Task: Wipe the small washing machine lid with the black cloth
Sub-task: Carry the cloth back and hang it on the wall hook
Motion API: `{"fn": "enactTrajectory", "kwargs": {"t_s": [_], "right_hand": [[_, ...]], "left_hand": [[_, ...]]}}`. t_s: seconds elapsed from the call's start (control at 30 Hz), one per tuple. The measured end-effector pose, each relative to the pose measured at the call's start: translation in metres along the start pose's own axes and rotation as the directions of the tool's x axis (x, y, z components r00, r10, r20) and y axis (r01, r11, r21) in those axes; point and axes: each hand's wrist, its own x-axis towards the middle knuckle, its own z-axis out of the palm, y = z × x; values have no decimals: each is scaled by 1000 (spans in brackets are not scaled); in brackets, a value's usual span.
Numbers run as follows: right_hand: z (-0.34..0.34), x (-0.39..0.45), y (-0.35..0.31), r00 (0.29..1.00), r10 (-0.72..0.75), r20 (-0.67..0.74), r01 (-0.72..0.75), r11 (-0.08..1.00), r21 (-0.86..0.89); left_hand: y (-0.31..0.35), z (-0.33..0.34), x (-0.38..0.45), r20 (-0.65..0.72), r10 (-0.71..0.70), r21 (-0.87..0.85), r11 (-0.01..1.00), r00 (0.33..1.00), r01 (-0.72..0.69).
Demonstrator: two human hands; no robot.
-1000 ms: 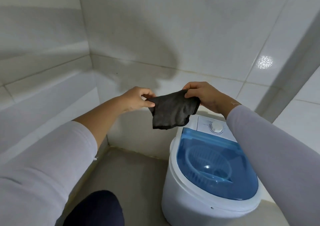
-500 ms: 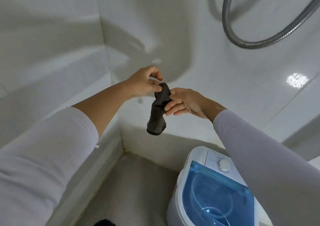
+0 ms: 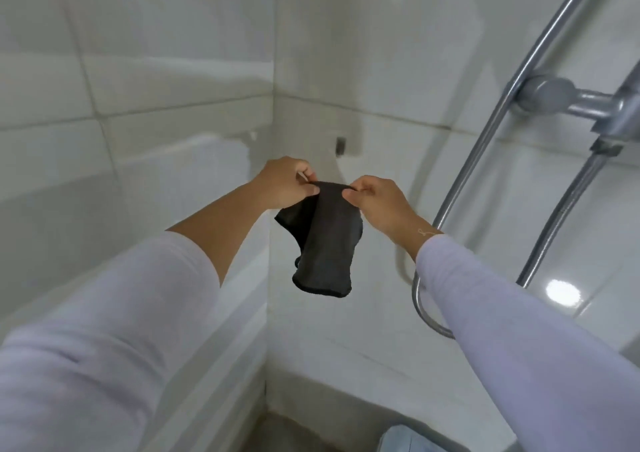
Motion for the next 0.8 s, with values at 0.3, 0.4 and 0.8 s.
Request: {"fn": "enactTrajectory", "kwargs": {"t_s": [0.3, 0.4, 0.8], "right_hand": [[-19, 45, -40, 967, -163, -198, 119, 969, -215], [-14, 56, -27, 960, -167, -226, 68, 918, -390], [15, 70, -5, 966, -148, -211, -16, 784, -620]], "left_hand": [[27, -42, 51, -88, 38, -106, 993, 995, -48], [24, -27, 66, -106, 89, -93, 991, 990, -99], [4, 21, 91, -277, 36, -115, 991, 960, -70]]}}
